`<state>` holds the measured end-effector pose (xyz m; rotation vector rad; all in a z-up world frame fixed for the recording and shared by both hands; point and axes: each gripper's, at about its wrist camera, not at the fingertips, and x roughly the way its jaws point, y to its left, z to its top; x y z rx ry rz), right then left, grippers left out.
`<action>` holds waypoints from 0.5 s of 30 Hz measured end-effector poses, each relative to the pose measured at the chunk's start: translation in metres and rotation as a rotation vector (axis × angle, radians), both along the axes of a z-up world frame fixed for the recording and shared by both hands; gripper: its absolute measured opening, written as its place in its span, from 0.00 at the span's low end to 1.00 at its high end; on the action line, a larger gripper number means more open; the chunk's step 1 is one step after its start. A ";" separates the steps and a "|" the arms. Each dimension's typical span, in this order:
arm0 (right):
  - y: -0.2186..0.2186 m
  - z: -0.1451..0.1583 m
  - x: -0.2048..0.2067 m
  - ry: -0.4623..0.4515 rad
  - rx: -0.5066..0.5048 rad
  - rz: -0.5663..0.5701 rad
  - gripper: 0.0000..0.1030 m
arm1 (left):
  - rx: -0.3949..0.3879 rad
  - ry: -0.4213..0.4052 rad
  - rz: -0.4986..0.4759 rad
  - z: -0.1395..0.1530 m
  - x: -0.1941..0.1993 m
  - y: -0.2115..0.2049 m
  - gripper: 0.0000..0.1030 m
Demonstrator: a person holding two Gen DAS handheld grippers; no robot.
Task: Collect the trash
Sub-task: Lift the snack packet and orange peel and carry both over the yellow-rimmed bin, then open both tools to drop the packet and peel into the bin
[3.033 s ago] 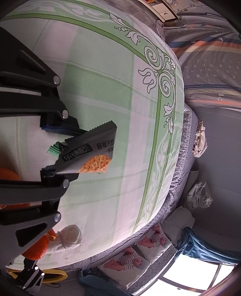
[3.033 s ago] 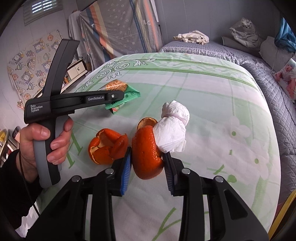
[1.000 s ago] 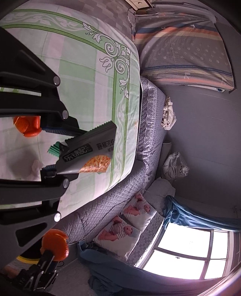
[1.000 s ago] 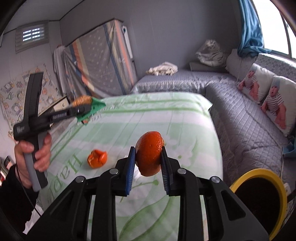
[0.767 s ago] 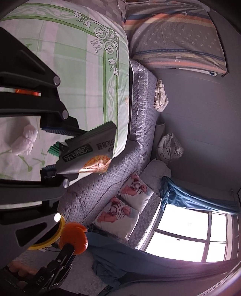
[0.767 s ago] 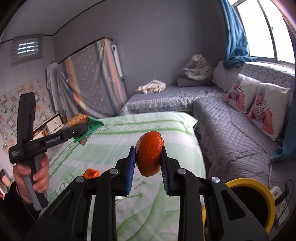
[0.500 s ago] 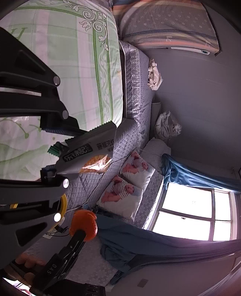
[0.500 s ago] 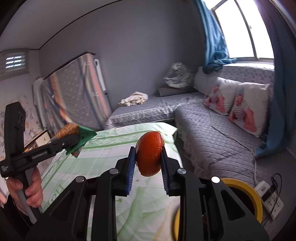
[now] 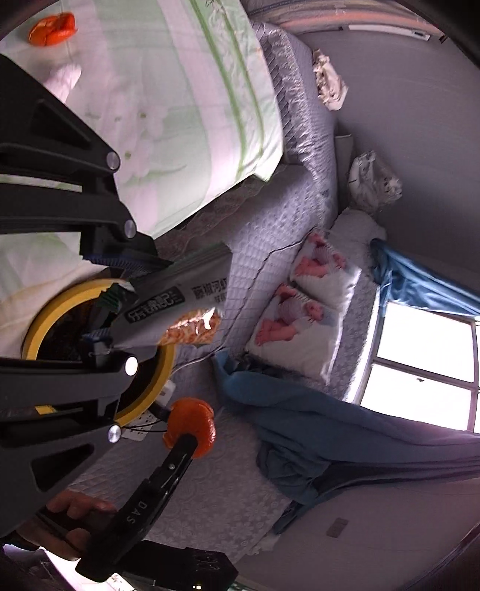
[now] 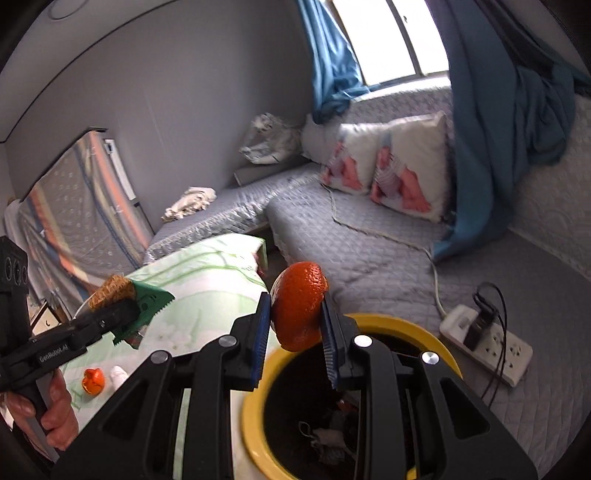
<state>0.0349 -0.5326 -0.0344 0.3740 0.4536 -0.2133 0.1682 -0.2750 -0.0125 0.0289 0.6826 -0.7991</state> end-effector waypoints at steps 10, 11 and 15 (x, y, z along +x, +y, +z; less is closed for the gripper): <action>-0.038 -0.061 -0.004 0.109 0.103 -0.060 0.24 | 0.104 0.073 -0.060 -0.051 0.003 -0.047 0.23; -0.039 -0.066 -0.004 0.120 0.109 -0.064 0.24 | 0.113 0.080 -0.066 -0.056 0.002 -0.051 0.23; -0.045 -0.079 -0.005 0.145 0.129 -0.070 0.24 | 0.144 0.094 -0.088 -0.071 -0.002 -0.063 0.23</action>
